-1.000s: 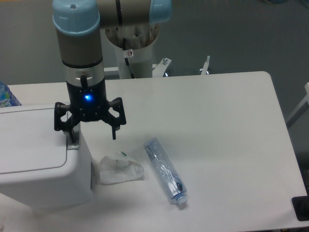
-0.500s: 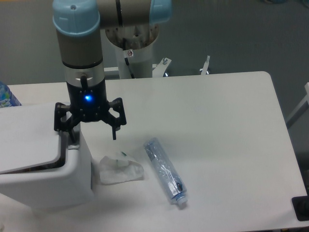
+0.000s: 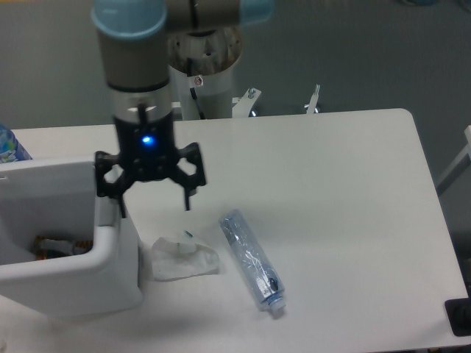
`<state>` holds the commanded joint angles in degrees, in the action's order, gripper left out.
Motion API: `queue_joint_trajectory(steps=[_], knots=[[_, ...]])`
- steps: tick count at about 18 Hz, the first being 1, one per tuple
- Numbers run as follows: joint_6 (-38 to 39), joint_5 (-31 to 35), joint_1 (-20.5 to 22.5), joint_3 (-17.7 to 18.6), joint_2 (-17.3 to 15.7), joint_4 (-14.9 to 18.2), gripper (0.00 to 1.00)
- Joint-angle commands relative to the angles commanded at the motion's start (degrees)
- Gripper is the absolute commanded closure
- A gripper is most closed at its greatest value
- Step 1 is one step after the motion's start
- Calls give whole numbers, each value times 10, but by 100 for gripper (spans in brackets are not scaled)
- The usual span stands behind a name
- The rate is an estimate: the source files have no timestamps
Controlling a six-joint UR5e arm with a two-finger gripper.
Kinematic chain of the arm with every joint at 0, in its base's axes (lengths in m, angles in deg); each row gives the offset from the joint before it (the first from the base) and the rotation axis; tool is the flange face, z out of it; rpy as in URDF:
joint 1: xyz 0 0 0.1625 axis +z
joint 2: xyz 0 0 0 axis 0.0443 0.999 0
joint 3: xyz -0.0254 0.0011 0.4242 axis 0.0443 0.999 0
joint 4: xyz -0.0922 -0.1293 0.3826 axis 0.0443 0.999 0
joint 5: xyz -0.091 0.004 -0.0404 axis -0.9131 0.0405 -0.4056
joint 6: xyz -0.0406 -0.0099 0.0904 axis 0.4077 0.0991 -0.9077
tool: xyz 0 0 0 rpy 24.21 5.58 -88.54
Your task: Open the trash can
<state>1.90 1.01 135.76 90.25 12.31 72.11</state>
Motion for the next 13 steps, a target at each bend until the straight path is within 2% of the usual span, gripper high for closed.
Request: queue_joint_trajectory(steps=[3,5,7,11,13], knots=[[-17,0,74,-4,-14,-1,0],[-67,1,106,-4,-23,1,0],[-139,4,121,3,-29,5,0],[-261,90,132,38,-34,25,0],[-333,106,136,43,-33,37,0]])
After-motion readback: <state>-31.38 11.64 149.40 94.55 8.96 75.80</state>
